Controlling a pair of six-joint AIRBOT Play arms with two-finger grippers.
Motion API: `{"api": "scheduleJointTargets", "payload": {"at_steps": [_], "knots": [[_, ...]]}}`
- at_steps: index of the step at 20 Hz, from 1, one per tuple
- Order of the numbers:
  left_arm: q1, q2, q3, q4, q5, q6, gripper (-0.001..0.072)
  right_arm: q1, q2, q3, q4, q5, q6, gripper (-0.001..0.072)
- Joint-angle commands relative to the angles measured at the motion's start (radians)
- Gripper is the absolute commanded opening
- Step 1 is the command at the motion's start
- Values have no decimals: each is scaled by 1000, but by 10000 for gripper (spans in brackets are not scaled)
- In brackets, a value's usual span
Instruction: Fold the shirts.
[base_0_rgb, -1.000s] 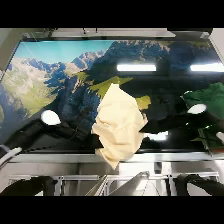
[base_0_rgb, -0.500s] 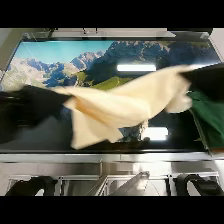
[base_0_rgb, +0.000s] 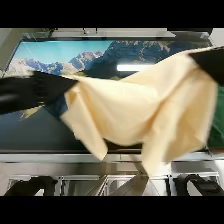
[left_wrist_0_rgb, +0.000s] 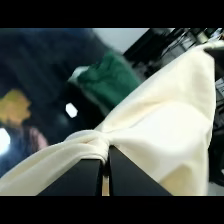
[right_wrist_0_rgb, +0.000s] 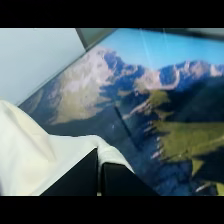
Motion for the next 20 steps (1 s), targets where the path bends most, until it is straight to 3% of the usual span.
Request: {"api": "scheduleJointTargets", "payload": {"at_steps": [1,2,3,4,5,6,10,13,14,17,20], "knots": [[47,-165,-104,-2,-18,47,18,0,-261,-54,-3,32,-8,25],[78,-211,-125,-2,-16,56,20,0,-347,-59,-4,28,-8,39],[118,-262,-139,-2,-18,95,167,-2,-439,-59,1,20,-8,192],[160,-308,-142,-1,-21,118,386,-3,-515,-57,0,-2,-9,415],[206,-351,-135,-3,-29,121,576,-10,-584,-56,5,-25,-11,528],[256,-395,-116,-4,-50,121,717,-24,-635,-51,11,-23,-11,526],[425,-516,-53,-2,-224,123,715,-109,-679,-48,5,177,-11,518],[422,-582,-53,-2,-280,174,714,-158,-658,-99,-37,344,-7,518],[396,-603,-52,-3,-276,174,714,-161,-642,-150,-48,353,-7,517],[279,-679,-50,-4,-203,185,714,-161,-566,-396,-89,306,-43,398],[184,-792,8,-5,-159,184,714,-151,-469,-661,-97,154,-66,398]]}}
